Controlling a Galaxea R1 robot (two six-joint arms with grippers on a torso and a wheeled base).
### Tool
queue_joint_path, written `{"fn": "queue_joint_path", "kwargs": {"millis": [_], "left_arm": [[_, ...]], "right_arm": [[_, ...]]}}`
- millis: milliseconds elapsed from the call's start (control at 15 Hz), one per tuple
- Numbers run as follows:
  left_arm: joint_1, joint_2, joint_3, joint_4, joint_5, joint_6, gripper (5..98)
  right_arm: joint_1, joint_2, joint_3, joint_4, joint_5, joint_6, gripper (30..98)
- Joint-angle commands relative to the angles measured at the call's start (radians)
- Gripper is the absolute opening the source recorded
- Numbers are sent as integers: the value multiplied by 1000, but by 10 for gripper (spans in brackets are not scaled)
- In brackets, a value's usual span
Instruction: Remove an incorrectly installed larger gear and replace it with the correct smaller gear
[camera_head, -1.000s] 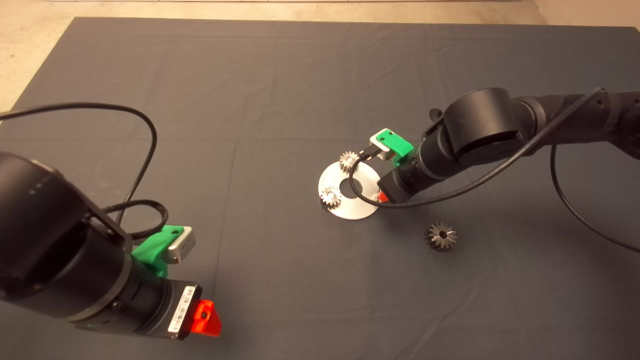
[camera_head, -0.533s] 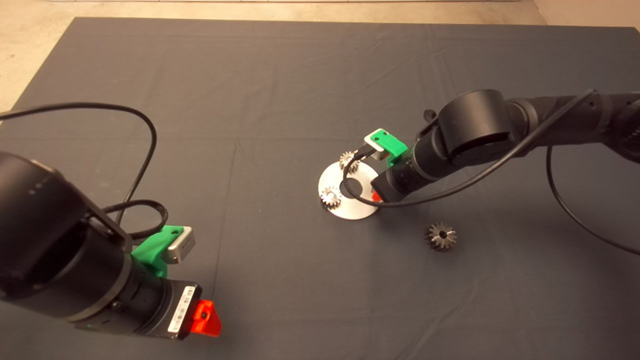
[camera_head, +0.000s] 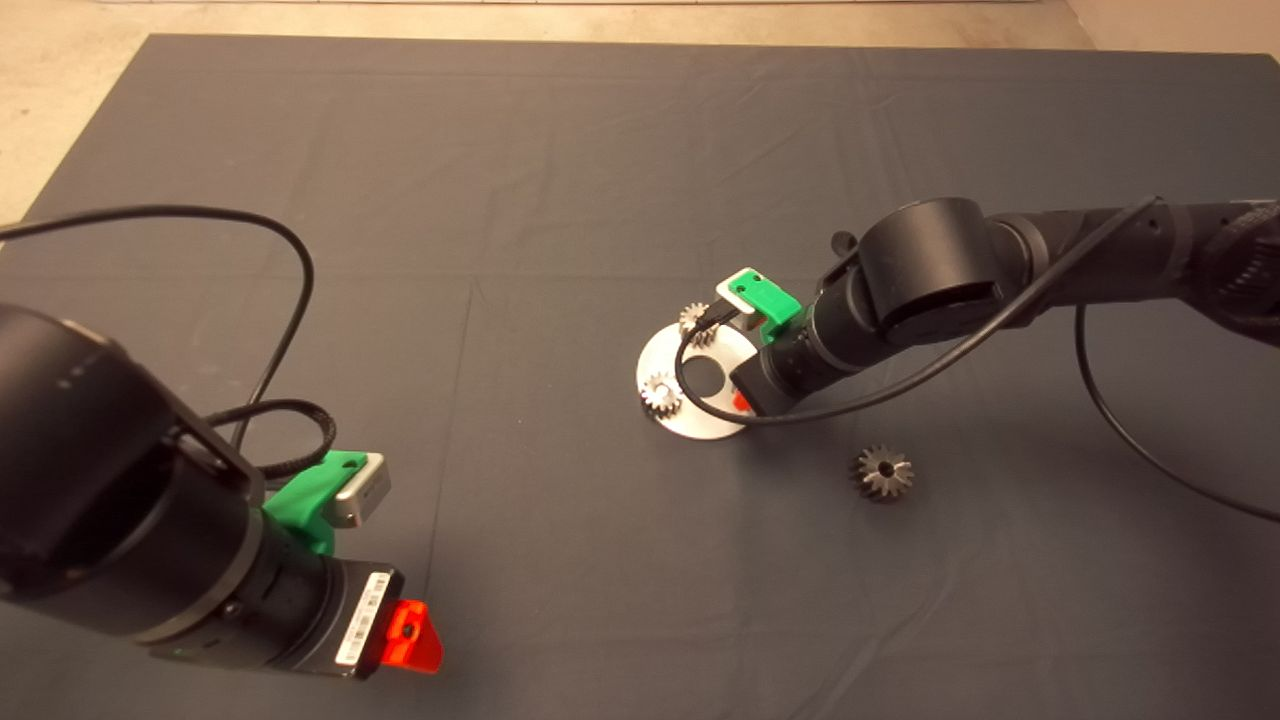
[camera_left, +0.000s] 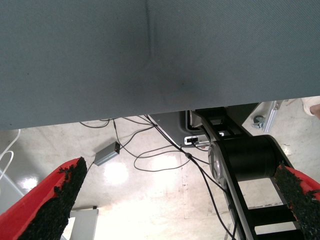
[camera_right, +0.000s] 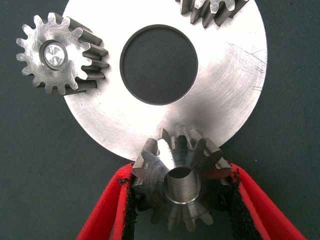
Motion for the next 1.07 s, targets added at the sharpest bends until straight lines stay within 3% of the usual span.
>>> {"fn": "queue_joint_path", "kwargs": {"millis": [0,333,467,1000], "left_arm": [[-6,-2,14,-8,5,-8,975],[-7,-2,14,-8,5,-8,976],[-6,-2,14,-8,5,-8,976],[-7,-2,14,-8,5,-8,976]], "right_arm": [[25,-2,0,-37,4,1,396],[25,-10,-4,-49,-10,-3,395],[25,-11,-4,-49,-32,-3,396],[16,-3,-4,-51,-30,-4,395]]}}
